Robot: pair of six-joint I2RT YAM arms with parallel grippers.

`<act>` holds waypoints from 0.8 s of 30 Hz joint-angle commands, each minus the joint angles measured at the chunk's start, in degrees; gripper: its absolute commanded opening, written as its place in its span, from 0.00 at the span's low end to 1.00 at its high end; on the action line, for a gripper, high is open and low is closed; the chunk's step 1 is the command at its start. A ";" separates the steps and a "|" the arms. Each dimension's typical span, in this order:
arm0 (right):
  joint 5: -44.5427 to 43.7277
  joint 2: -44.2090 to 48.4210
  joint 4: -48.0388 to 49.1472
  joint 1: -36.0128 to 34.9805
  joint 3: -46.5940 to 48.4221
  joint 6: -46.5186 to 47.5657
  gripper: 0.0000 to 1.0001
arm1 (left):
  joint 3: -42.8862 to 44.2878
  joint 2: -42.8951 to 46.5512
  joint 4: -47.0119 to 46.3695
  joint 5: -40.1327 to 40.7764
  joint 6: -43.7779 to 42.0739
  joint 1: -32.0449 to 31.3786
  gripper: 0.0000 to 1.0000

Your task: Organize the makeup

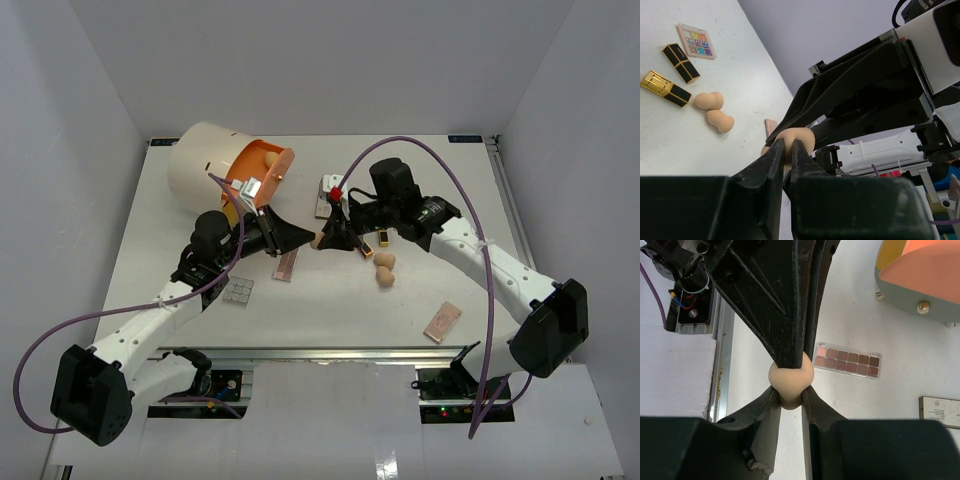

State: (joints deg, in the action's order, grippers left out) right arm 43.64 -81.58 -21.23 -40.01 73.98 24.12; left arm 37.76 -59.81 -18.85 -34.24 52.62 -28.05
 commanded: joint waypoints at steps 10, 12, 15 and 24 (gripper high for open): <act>-3.48 5.11 8.13 1.52 -5.66 -0.51 0.91 | 11.86 2.60 17.62 7.83 -12.71 -1.78 0.00; -2.88 7.28 9.02 3.50 -7.76 -0.57 0.96 | 14.84 1.95 21.38 10.61 -15.47 -1.26 0.00; -0.79 10.07 10.38 7.33 -10.45 -1.15 0.98 | 20.70 0.63 26.87 15.97 -20.24 -0.20 0.00; 7.26 20.82 14.77 17.47 -24.49 1.45 0.98 | 40.27 -11.66 37.25 37.30 -34.71 1.38 0.00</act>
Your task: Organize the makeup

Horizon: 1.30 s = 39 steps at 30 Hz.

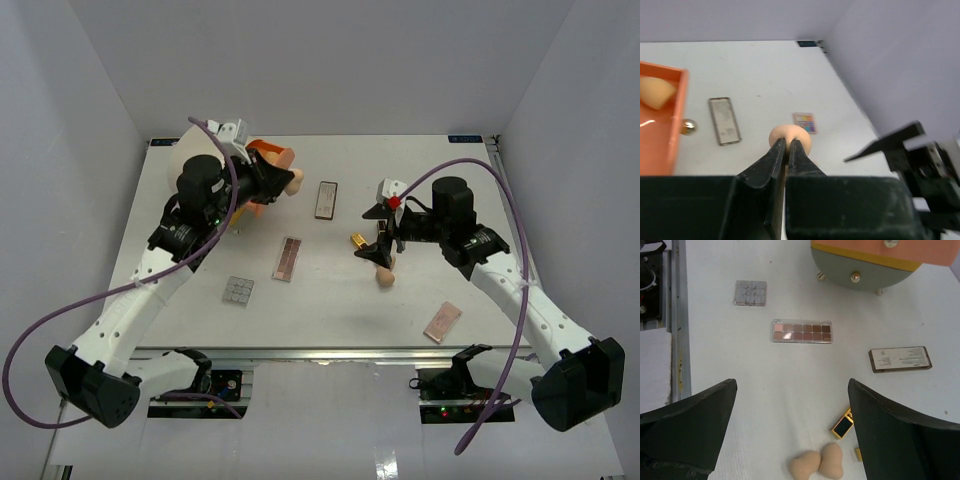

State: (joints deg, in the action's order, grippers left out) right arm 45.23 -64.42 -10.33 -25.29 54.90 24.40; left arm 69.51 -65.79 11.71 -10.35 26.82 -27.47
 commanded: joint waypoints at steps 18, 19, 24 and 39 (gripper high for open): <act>9.35 3.55 2.71 9.38 -6.66 -1.11 0.98 | 19.36 -23.16 9.90 22.48 -17.74 6.99 0.10; 9.27 3.35 2.61 9.46 -6.57 -1.03 0.98 | 19.18 -23.16 9.99 22.56 -17.92 7.07 0.14; 8.20 2.27 1.99 9.80 -6.21 -1.05 0.98 | 19.11 -21.68 9.92 22.31 -18.26 7.08 0.45; -8.82 -5.23 -2.95 11.58 -3.26 -4.84 0.95 | 11.68 -6.51 9.95 7.73 -16.32 7.08 0.69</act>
State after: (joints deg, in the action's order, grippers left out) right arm 46.01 -66.54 -10.56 -13.97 48.44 22.21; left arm 86.05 -81.71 22.28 8.74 8.59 -20.52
